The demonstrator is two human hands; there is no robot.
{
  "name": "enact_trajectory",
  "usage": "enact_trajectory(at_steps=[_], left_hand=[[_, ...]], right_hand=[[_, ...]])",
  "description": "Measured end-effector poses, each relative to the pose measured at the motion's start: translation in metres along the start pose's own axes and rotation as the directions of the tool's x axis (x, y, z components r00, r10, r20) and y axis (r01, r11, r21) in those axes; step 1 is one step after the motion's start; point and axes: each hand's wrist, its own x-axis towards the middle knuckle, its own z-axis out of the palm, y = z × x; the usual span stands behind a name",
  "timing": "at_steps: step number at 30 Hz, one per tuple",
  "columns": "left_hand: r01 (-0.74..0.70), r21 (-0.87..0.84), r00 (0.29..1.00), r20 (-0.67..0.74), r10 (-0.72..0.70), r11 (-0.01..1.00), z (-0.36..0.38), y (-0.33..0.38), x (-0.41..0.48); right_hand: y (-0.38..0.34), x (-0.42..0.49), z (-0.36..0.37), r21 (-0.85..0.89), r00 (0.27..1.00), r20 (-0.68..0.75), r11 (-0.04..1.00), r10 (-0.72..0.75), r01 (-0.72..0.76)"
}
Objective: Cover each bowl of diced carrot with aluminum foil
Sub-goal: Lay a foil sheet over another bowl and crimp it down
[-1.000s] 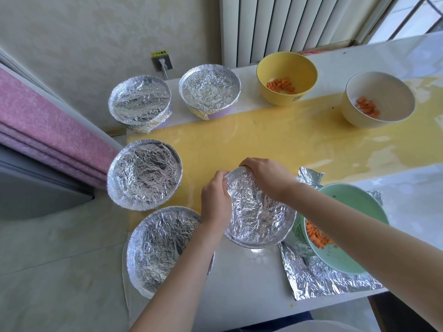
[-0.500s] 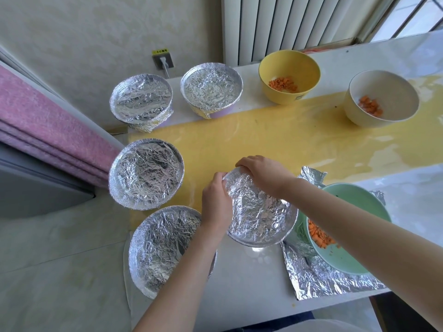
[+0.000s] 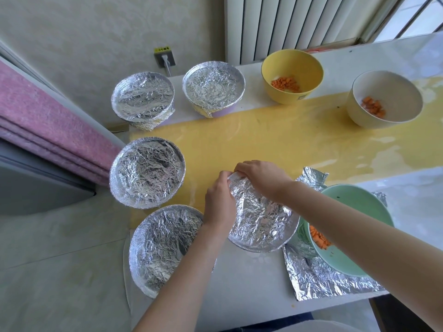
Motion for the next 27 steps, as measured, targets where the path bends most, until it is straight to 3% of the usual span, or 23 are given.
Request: enact_trajectory(at_steps=[6, 11, 18, 24, 27], left_hand=[[0.036, 0.026, 0.999, -0.029, -0.035, 0.999, -0.002, 0.002, -0.002], [0.035, 0.038, 0.999, -0.025, -0.034, 0.999, -0.002, 0.005, -0.004], [0.028, 0.038, 1.0, 0.007, -0.028, 0.999, -0.004, 0.006, -0.005], [0.126, 0.009, 0.989, 0.075, -0.126, 0.992, -0.004, 0.012, -0.009], [0.099, 0.051, 0.991, 0.088, -0.103, 0.994, -0.002, 0.009, -0.012]], right_hand=[[-0.005, 0.004, -0.003, -0.082, 1.0, 0.0, 0.997, 0.014, -0.014], [-0.004, 0.002, 0.003, -0.188, 0.993, -0.054, 0.978, -0.106, 0.094], [-0.004, 0.002, 0.004, -0.209, 0.988, -0.107, 0.974, -0.111, 0.087], [0.006, -0.005, 0.002, 0.152, 0.996, -0.072, 0.988, 0.045, -0.034], [0.013, -0.008, -0.003, 0.246, 0.991, -0.076, 0.965, 0.112, -0.09]])
